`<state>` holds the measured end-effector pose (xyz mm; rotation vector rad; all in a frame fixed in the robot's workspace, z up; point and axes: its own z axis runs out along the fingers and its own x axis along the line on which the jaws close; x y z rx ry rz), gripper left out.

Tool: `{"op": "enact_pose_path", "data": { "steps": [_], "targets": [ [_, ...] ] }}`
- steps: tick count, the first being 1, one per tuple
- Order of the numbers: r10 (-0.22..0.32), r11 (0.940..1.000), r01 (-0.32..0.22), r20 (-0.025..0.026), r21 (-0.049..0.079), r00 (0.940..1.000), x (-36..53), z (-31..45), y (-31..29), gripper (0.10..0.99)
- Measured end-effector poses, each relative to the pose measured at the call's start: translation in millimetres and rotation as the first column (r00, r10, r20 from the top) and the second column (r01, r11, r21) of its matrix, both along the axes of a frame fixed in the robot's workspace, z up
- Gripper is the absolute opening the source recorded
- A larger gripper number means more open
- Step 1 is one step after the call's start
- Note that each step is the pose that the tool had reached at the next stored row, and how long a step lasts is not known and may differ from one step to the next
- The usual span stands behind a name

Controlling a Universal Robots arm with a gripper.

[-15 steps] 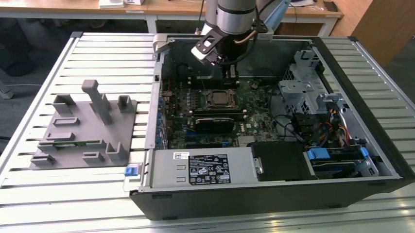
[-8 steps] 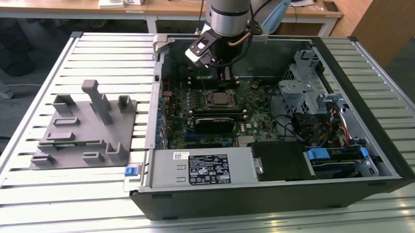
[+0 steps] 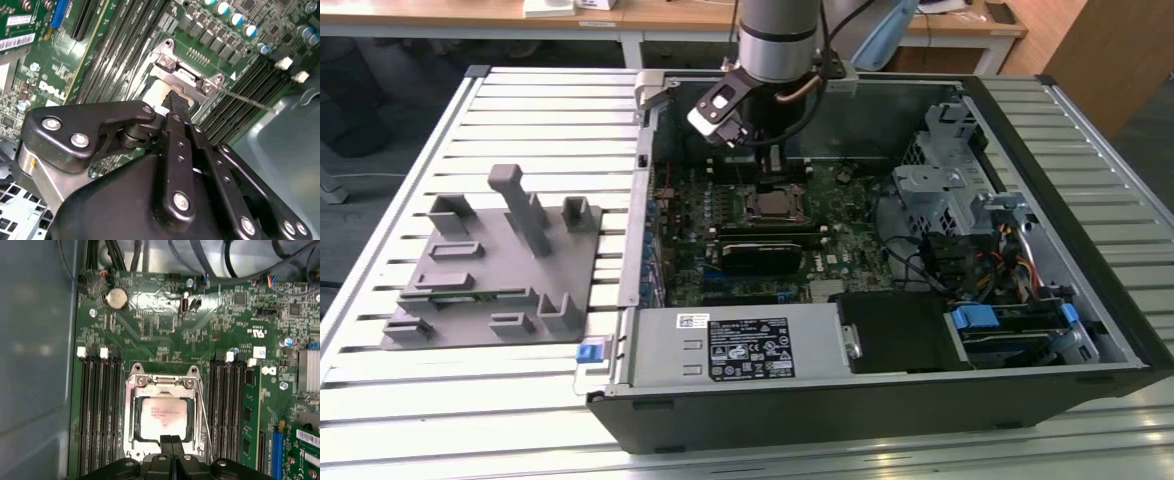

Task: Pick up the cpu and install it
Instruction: 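Close the cpu cover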

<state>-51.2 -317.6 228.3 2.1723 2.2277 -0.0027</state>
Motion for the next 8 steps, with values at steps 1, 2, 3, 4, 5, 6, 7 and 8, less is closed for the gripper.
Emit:
{"op": "enact_pose_path", "data": {
  "steps": [1,2,3,4,5,6,7,8],
  "targets": [
    [0.001,1.0000,-0.001,-0.0001,0.000,1.0000,-1.2,-1.0,0.0,0.106],
    [0.002,1.0000,-0.002,0.0000,0.000,1.0000,-2.2,-2.2,0.0,0.106],
    [0.003,1.0000,-0.003,0.0000,0.000,1.0000,-3.0,-3.7,0.0,0.106],
    [0.004,1.0000,-0.004,-0.0001,0.000,1.0000,-3.6,-5.4,0.1,0.106],
    [0.007,1.0000,-0.007,0.0000,0.000,1.0000,-3.9,-7.3,0.2,0.106],
    [0.009,1.0000,-0.009,0.0000,0.000,1.0000,-4.0,-9.1,0.3,0.106],
    [0.011,0.9999,-0.011,0.0001,0.000,0.9999,-4.1,-10.7,0.3,0.106],
    [0.012,0.9999,-0.012,0.0000,0.000,0.9999,-4.3,-12.1,0.4,0.106]
  ]
}}
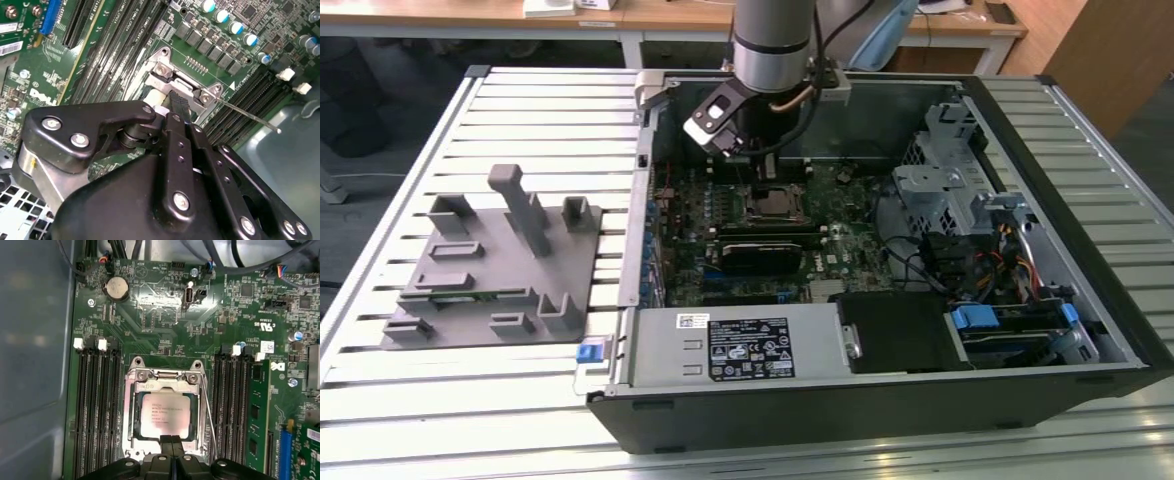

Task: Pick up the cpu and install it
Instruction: 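Close the cpu cover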

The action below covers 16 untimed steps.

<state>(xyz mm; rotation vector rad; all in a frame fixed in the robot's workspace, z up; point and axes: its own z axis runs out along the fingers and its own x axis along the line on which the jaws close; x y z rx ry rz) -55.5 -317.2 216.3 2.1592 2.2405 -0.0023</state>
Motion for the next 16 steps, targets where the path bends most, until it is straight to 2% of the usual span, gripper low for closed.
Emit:
{"op": "enact_pose_path", "data": {
  "steps": [16],
  "targets": [
    [0.006,1.0000,-0.006,-0.0001,-0.001,1.0000,-1.9,-12.5,1.0,0.106]
  ]
}}
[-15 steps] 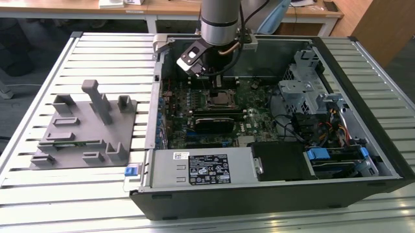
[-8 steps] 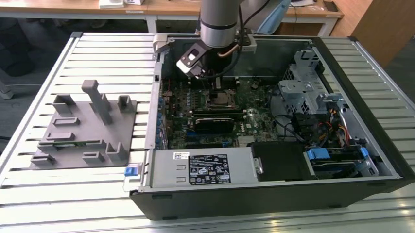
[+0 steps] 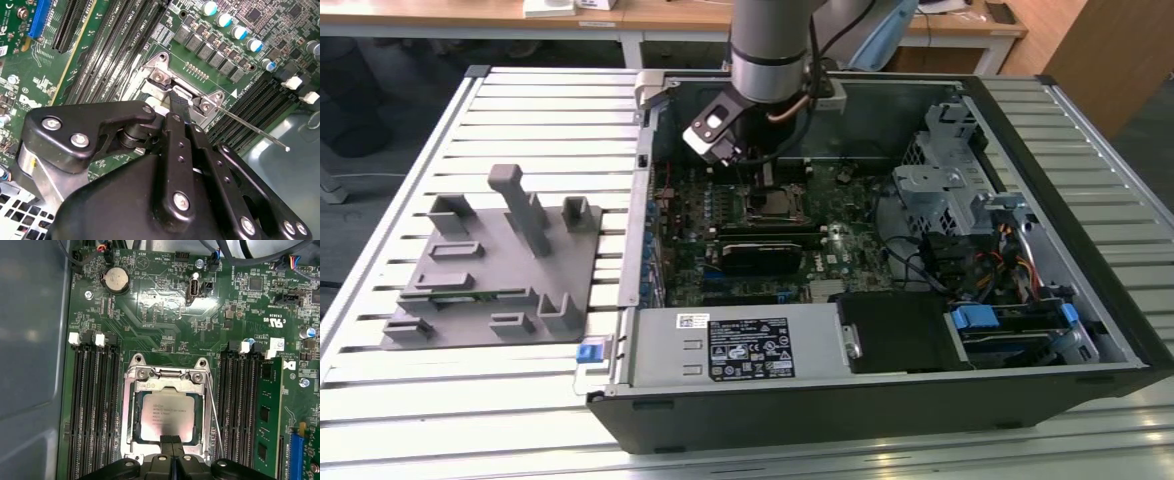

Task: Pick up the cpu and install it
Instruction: 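Close the cpu cover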

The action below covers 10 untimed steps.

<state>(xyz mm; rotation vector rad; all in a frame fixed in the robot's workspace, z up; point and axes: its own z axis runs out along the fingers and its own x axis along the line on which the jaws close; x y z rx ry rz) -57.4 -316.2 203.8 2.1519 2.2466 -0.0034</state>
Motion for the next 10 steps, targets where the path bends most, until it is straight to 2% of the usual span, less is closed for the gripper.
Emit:
{"op": "enact_pose_path", "data": {
  "steps": [4,10],
  "targets": [
    [0.001,1.0000,-0.001,-0.0002,0.000,1.0000,-0.1,-2.1,0.0,0.106],
    [0.001,1.0000,-0.001,-0.0001,0.000,1.0000,-0.7,-1.1,0.0,0.106]
  ]
}}
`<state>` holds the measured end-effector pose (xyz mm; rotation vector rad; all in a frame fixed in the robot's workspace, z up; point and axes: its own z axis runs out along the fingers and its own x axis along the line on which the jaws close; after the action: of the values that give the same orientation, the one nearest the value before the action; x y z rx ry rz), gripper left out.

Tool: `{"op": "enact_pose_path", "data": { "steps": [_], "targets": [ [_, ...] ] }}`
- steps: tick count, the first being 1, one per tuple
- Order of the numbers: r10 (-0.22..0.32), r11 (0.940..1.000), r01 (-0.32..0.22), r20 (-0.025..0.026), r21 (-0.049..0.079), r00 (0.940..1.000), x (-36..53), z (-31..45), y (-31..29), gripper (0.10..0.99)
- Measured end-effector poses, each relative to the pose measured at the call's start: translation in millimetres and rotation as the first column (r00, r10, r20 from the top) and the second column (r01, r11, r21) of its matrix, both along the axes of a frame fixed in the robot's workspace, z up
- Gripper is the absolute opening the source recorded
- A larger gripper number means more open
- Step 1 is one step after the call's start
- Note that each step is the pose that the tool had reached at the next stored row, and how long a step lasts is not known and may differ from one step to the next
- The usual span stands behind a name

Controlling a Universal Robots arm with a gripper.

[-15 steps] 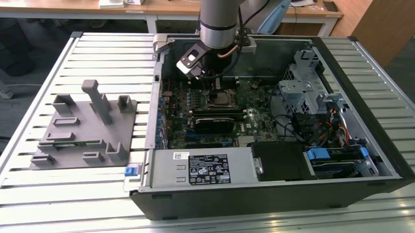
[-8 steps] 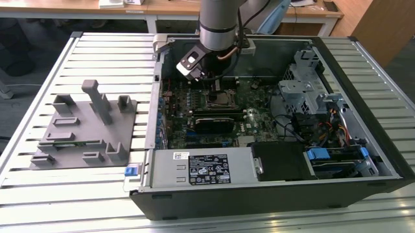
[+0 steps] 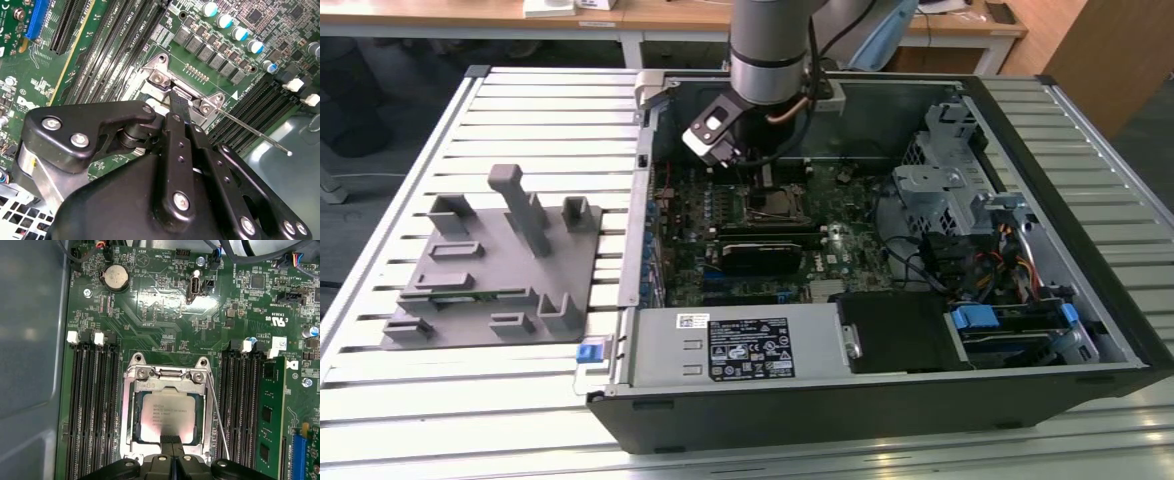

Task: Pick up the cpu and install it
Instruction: 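Close the cpu cover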

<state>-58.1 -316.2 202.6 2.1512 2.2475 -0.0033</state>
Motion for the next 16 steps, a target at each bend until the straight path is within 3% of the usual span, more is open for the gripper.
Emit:
{"op": "enact_pose_path", "data": {
  "steps": [16],
  "targets": [
    [0.000,1.0000,0.000,0.0000,0.001,1.0000,-1.4,-0.3,0.3,0.106]
  ]
}}
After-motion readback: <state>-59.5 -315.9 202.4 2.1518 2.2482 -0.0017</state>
